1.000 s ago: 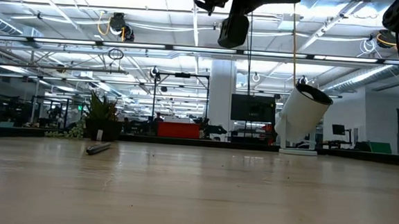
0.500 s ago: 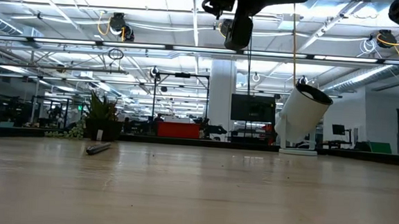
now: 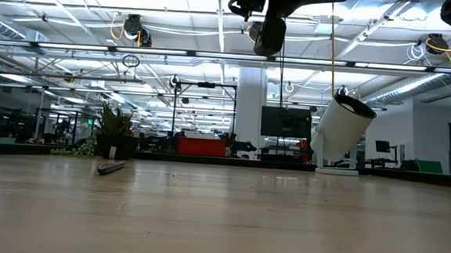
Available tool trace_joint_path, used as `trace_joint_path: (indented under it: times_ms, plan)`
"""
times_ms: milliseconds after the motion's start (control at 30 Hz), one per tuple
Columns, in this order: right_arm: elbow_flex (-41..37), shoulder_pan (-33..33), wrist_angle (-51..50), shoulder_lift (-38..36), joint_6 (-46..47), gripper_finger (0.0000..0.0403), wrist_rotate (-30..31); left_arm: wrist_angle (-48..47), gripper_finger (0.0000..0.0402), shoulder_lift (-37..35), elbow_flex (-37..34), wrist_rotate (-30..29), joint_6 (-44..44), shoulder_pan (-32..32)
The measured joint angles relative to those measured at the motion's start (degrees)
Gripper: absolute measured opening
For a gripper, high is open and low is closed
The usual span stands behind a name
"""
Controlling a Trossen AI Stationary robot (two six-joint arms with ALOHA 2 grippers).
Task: Pick and place office supplies into organizer
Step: Put the light orange pencil into the desk organizer, then put the black pen into the desk organizer
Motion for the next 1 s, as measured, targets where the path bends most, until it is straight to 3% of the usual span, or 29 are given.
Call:
trace_joint_path:
  times_ms: [133,267,433,633,767,900,1000]
  plan:
    - [-0.1,0.0,3.6,0.0,-4.9,0.0085,-0.3,0.0,0.0031,0.0,0.0,0.0,-0.3,0.2]
    - [-0.1,0.0,15.4,-0.1,-16.5,0.0121,1.2,0.0,0.0031,0.0,0.0,0.0,-0.1,0.2]
    - [-0.1,0.1,38.0,-0.3,-34.5,0.0150,1.2,0.0,0.0031,0.0,0.0,0.0,0.2,0.3]
    - [0.0,0.9,70.5,-2.8,-61.6,0.0151,-0.6,0.0,0.0031,0.0,0.0,1.9,2.0,1.4]
    - [1.5,-1.2,70.4,-9.4,-64.5,0.0145,-8.2,0.1,0.0031,0.0,0.0,4.6,-1.2,2.4]
    - [1.7,-4.5,70.4,-14.8,-59.6,0.0144,-19.4,5.5,0.0031,0.0,0.0,5.0,-3.3,3.6]
    - [1.8,-6.5,70.1,-17.5,-61.4,0.0147,-21.3,6.1,0.0031,-0.1,0.0,5.4,-1.4,4.5]
